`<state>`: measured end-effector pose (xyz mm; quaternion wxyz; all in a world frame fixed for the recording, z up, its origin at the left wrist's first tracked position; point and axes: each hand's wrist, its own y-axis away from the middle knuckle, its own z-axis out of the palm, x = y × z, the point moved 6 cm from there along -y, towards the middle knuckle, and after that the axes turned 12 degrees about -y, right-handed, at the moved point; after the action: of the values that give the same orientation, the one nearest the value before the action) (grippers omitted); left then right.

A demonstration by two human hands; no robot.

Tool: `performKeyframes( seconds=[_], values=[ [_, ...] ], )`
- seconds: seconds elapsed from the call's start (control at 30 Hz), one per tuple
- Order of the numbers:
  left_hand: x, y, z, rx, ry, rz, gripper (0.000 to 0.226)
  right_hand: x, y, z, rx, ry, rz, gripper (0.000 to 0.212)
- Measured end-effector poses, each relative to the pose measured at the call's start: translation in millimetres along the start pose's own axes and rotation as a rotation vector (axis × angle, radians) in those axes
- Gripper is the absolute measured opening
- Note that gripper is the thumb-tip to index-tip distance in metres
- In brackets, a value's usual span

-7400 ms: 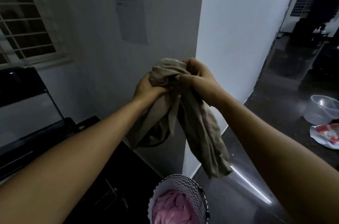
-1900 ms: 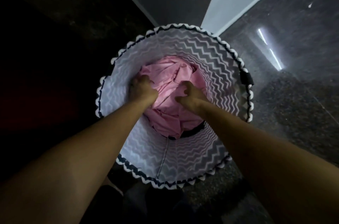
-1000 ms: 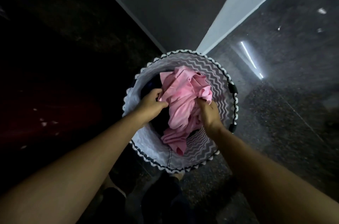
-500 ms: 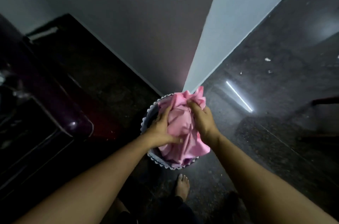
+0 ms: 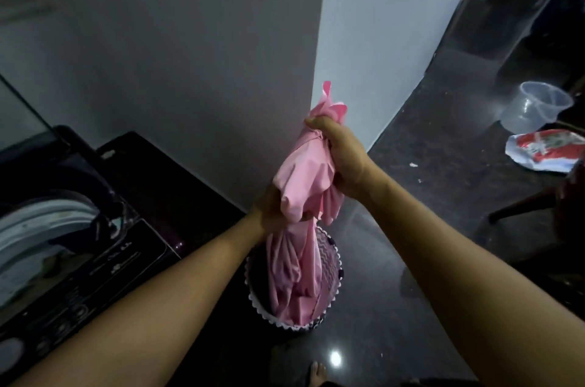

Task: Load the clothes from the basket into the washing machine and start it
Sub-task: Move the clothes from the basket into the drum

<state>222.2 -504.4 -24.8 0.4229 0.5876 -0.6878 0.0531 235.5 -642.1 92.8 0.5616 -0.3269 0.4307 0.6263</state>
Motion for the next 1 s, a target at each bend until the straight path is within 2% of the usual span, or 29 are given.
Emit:
performKeyframes(
  seconds=[0.1, 0.13, 0.2, 0.27, 0.33, 0.43, 0.5, 0.57, 0.67, 0.7, 0.77, 0.8, 0.9, 1.0],
  values=[
    [32.9, 13.3, -10.2, 0.005, 0.194, 0.020, 0.012, -41.1, 16.4, 16.0, -0.129, -0.067, -0.014, 0.023],
    [49.0, 20.1, -17.4, 0.025, 0.293, 0.035, 0.007, -52.9, 20.3, 14.1, -0.158, -0.072, -0.029, 0.018],
    [64.3, 17.6, -29.1, 0.080, 0.475, 0.042, 0.019, -70.1, 27.9, 0.1, -0.183, -0.006, -0.078, 0.015],
    [72.7, 16.7, -49.7, 0.158, 0.608, -0.008, 0.024, -73.8, 30.0, -30.0, -0.123, 0.241, -0.090, 0.019],
    [84.2, 16.7, -71.7, 0.220, 0.620, 0.035, 0.022, -62.2, 32.7, -64.4, -0.054, 0.562, -0.012, 0.034],
    [113.8, 22.3, -95.0, 0.215, 0.570, 0.212, 0.027, -21.6, 39.0, -87.6, -0.162, 0.849, 0.144, 0.061],
    [131.7, 28.6, -105.3, 0.228, 0.547, 0.236, 0.024, 4.6, 37.5, -85.5, -0.219, 0.874, 0.194, 0.079],
    [150.8, 35.6, -114.2, 0.220, 0.550, 0.277, 0.019, 25.5, 26.0, -79.3, -0.203, 0.855, 0.172, 0.089],
    [176.4, 52.2, -131.9, 0.201, 0.600, 0.357, 0.018, 38.7, 8.7, -70.8, 0.010, 0.718, 0.101, 0.107],
    [181.4, 58.0, -140.8, 0.208, 0.591, 0.391, 0.019, 35.5, 7.5, -63.9, 0.083, 0.623, 0.081, 0.100],
    [184.6, 66.0, -161.2, 0.233, 0.514, 0.480, 0.023, 27.2, 1.7, -53.6, 0.154, 0.418, 0.047, 0.057],
    [181.1, 69.8, -173.3, 0.260, 0.467, 0.515, 0.026, 19.9, -0.8, -48.7, 0.155, 0.359, 0.021, 0.041],
    [153.1, 77.9, -204.3, 0.334, 0.310, 0.542, 0.031, -6.6, -1.5, -42.6, 0.142, 0.306, -0.097, 0.035],
    [111.8, 75.1, -214.9, 0.220, -0.011, 0.501, 0.049, -38.4, -2.2, -41.3, 0.263, 0.262, -0.195, 0.018]
  ],
)
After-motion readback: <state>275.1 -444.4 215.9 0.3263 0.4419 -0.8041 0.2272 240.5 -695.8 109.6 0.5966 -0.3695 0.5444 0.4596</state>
